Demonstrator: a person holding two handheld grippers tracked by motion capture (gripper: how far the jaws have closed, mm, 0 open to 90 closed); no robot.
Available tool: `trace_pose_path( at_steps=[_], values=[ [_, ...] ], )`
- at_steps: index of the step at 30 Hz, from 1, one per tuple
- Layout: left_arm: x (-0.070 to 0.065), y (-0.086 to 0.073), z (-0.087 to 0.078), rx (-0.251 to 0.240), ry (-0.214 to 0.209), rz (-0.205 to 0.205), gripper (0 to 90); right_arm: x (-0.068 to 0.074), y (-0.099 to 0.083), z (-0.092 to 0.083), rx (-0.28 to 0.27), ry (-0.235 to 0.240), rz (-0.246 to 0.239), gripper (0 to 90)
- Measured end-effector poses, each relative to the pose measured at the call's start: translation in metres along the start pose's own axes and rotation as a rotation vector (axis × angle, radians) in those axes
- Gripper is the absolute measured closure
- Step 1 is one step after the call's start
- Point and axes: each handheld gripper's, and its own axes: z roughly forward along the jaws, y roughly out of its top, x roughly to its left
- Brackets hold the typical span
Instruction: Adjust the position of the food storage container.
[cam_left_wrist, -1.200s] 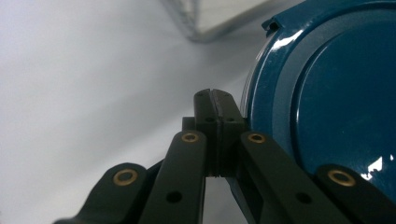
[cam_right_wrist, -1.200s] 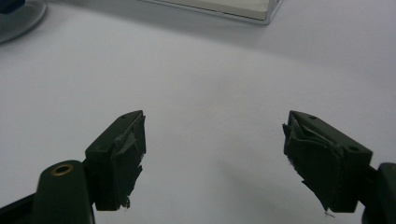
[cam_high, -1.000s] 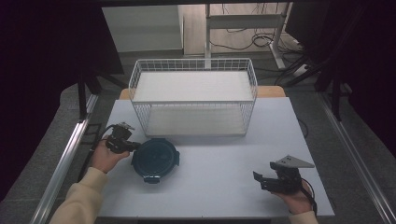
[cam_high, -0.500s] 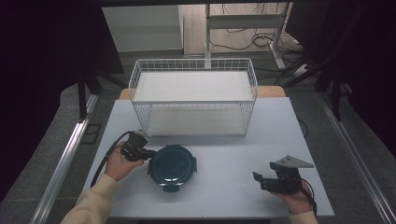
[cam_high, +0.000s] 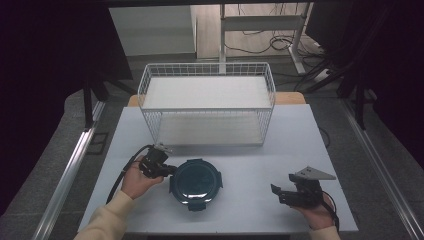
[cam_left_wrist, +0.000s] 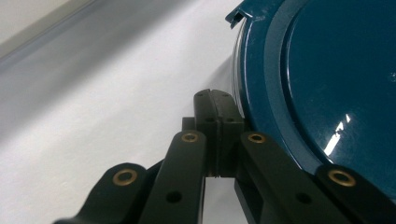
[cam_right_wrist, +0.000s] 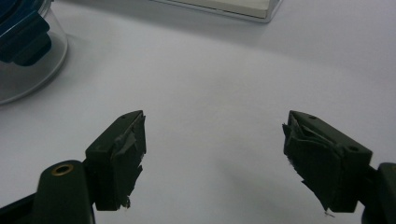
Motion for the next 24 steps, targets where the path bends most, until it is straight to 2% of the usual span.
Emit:
trace_pose_path(
  at_steps=[14,24],
  values=[
    [-0.014,0.003,0.005,-0.003,-0.032,0.005,90.0,0.000,0.000,0.000,-0.001,-0.001,-0.001,20.9],
    [-0.029,0.013,0.014,-0.006,-0.055,0.032,90.0,0.000,0.000,-0.001,-0.003,-0.001,0.000,20.9]
  ],
)
